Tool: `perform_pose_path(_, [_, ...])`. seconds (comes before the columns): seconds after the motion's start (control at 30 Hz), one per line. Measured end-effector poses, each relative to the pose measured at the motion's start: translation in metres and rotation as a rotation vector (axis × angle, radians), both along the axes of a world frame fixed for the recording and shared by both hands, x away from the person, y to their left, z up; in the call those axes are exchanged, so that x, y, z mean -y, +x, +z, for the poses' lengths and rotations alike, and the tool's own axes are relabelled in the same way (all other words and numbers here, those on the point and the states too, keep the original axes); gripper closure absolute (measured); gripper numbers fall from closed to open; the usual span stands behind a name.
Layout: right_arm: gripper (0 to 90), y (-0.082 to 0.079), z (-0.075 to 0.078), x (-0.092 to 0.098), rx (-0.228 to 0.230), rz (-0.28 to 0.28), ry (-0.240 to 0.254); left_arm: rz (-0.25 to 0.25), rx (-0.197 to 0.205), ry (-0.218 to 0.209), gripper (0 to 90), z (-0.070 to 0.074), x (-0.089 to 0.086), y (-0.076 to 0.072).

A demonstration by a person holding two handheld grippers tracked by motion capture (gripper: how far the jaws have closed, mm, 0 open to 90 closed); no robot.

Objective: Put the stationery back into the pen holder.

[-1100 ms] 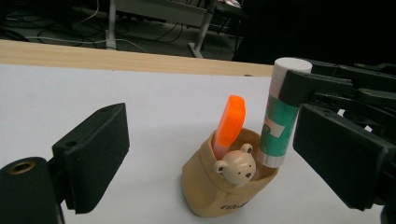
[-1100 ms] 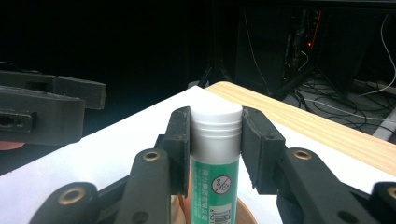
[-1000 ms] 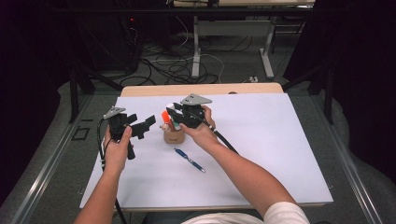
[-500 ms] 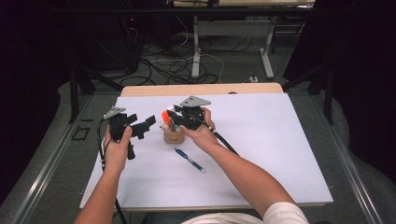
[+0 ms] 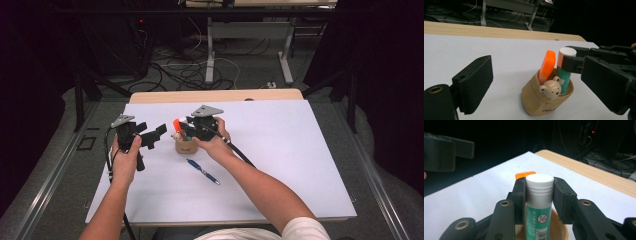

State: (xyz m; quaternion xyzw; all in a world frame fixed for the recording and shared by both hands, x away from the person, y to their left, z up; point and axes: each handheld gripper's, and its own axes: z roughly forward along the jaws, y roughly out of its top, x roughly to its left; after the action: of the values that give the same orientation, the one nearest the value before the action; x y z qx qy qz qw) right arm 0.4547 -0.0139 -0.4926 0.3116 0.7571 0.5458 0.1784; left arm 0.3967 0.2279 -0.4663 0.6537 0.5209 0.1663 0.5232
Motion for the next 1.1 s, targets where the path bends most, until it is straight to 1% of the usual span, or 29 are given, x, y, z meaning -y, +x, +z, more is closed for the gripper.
perform_pose_path(0.03, [65.1,0.0,-0.001,0.0,-0.006,0.001,-0.004,0.0,0.0,0.0,10.6,0.0,0.0,0.0])
perform_pose_path(0.07, [65.0,-0.001,-0.001,0.001,-0.017,0.003,-0.024,0.001,0.0,0.001,10.6,0.0,0.0,0.0])
perform_pose_path(0.1, [65.0,0.0,-0.003,0.001,-0.01,0.006,-0.011,0.001,-0.001,-0.001,10.6,0.0,0.0,0.0])
perform_pose_path(0.13, [64.9,0.0,-0.004,0.001,-0.026,0.004,-0.024,0.001,0.0,0.001,10.6,0.0,0.0,0.0])
perform_pose_path(0.17, [64.8,0.0,-0.005,0.001,-0.025,0.005,-0.034,0.003,0.002,-0.002,10.7,0.0,0.001,0.0])
perform_pose_path(0.23, [63.5,0.0,-0.006,0.003,-0.044,0.006,-0.059,0.003,-0.001,0.0,10.7,-0.001,0.001,0.0])
perform_pose_path(0.27, [61.2,0.001,-0.007,0.004,-0.037,0.003,-0.038,0.002,-0.002,0.001,10.7,-0.001,0.001,0.0])
perform_pose_path(0.33, [58.2,0.001,-0.006,0.006,-0.048,-0.003,-0.038,0.002,-0.003,0.002,10.6,-0.001,0.001,0.0])
perform_pose_path(0.37, [56.4,0.002,-0.006,0.007,-0.043,0.0,-0.022,0.0,-0.006,0.006,10.7,-0.001,0.001,0.0])
perform_pose_path(0.43, [53.3,0.001,-0.003,0.009,-0.047,-0.002,-0.031,0.002,-0.001,0.005,10.6,-0.001,0.001,0.0])
perform_pose_path(0.5, [50.7,0.0,-0.001,0.01,-0.046,0.005,-0.02,0.004,-0.002,0.005,10.7,-0.001,0.001,0.0])
perform_pose_path(0.57, [47.5,-0.002,0.002,0.011,-0.055,0.011,-0.035,0.002,-0.005,0.008,10.7,-0.001,0.001,0.0])
perform_pose_path(0.6, [46.5,-0.002,0.003,0.011,-0.048,0.013,-0.025,0.003,-0.003,0.007,10.6,-0.001,0.001,0.0])
perform_pose_path(0.67, [45.1,-0.004,0.004,0.012,-0.042,0.018,-0.02,0.003,-0.001,0.007,10.7,-0.001,0.001,0.0])
perform_pose_path(0.87, [42.3,-0.01,0.01,0.017,-0.044,0.034,-0.034,0.005,0.003,0.004,10.7,0.0,0.0,0.0])
perform_pose_path(1.03, [39.7,-0.013,0.013,0.022,-0.055,0.049,-0.058,0.002,0.0,0.011,10.6,-0.001,0.001,0.0])
perform_pose_path(1.07, [39.5,-0.014,0.014,0.024,-0.069,0.05,-0.068,0.001,0.001,0.011,10.7,-0.001,0.001,0.0])
perform_pose_path(1.1, [39.3,-0.014,0.014,0.025,-0.064,0.048,-0.06,0.002,0.0,0.011,10.7,-0.001,0.001,0.0])
